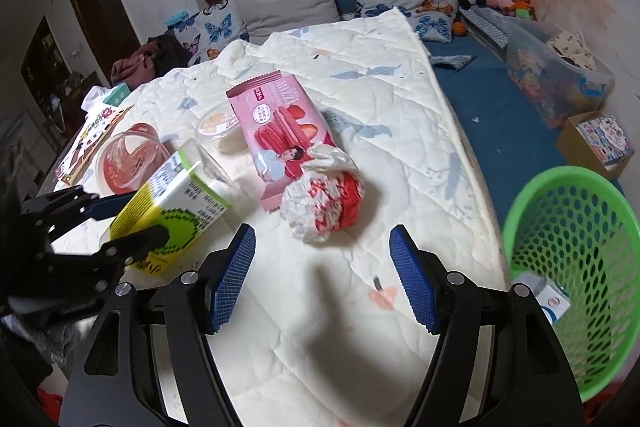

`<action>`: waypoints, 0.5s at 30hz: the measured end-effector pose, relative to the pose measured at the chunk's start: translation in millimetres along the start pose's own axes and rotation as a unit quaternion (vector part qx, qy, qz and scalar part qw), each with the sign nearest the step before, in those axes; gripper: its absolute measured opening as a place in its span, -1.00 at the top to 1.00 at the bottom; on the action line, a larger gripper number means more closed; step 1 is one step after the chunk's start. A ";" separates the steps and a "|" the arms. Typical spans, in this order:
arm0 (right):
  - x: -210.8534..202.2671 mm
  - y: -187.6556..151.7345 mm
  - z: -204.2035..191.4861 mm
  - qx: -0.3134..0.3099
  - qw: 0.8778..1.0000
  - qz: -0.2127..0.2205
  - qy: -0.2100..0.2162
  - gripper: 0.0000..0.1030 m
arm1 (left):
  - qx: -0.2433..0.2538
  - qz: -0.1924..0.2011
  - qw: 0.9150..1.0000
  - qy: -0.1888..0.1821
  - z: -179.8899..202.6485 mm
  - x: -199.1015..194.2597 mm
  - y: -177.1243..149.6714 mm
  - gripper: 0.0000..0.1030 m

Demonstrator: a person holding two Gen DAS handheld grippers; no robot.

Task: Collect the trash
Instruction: 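Move the left tool to the yellow-labelled bottle and grasp it, then grasp the crumpled white-and-red plastic bag with the right tool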

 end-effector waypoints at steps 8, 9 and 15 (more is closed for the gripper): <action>25.5 13.7 1.5 0.010 1.000 -0.012 -0.003 -0.32 | -0.012 -0.003 1.000 -0.019 -7.2 -6.9 -3.5 0.10; 29.0 15.2 2.8 0.011 1.000 -0.014 -0.006 -0.31 | -0.012 -0.003 1.000 -0.018 -7.6 -6.2 -3.6 0.10; 35.7 16.5 5.4 0.014 1.000 -0.019 0.005 0.00 | -0.016 -0.012 1.000 -0.016 -7.0 1.3 -1.9 0.08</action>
Point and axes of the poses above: each gripper's, at about its wrist camera, not at the fingertips, and x roughly the way its jaws point, z to its right, y to its top, the point moved 4 cm from there along x, roughly the way its jaws point, and after that the axes turned 13 degrees about -z, right-handed, at the moved point
